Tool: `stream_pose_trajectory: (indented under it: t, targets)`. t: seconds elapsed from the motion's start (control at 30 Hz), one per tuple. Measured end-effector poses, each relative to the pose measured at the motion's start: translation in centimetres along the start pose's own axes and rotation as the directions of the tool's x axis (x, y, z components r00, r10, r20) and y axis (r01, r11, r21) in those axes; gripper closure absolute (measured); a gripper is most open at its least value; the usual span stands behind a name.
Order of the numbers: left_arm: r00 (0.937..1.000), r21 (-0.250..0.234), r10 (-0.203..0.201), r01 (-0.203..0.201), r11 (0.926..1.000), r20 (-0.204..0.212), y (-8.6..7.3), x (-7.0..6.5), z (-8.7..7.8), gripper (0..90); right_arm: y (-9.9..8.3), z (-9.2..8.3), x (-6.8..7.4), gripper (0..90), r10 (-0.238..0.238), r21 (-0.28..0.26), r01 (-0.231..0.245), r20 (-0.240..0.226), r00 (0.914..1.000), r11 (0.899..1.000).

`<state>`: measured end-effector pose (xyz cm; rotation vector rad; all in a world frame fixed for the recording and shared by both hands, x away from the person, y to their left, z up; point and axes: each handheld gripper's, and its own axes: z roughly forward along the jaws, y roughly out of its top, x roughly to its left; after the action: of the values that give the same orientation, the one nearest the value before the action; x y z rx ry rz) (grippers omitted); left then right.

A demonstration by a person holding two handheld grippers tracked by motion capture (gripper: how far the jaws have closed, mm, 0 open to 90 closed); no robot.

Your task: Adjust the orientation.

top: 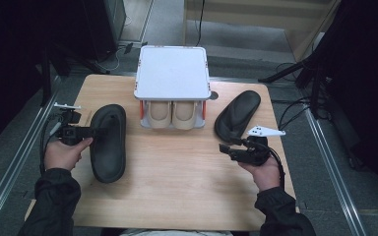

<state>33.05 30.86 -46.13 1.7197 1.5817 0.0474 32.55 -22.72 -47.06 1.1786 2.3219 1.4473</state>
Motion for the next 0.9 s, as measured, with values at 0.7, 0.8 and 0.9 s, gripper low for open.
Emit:
stream_pose_trajectory:
  t: [0.7, 0.8, 0.9]
  targets:
    - [0.9959, 0.016, 0.068, -0.069, 0.9975, 0.06, -4.7, -5.4, 0.4, 68.9, 1.0, 1.0, -0.2, 39.8, -0.005, -0.013, 0.004, -0.01, 0.9999, 1.0]
    - [0.9937, 0.021, 0.083, -0.085, 0.9962, 0.076, -5.2, -6.3, 0.7, 68.9, 1.1, 1.4, -0.2, 39.8, -0.004, -0.009, 0.004, -0.018, 0.9998, 1.0]
    - [0.9913, 0.034, 0.095, -0.098, 0.9946, 0.091, -5.6, -7.1, 1.1, 68.9, 1.2, 1.5, -0.1, 39.8, -0.007, -0.006, 0.007, -0.019, 0.9998, 1.0]
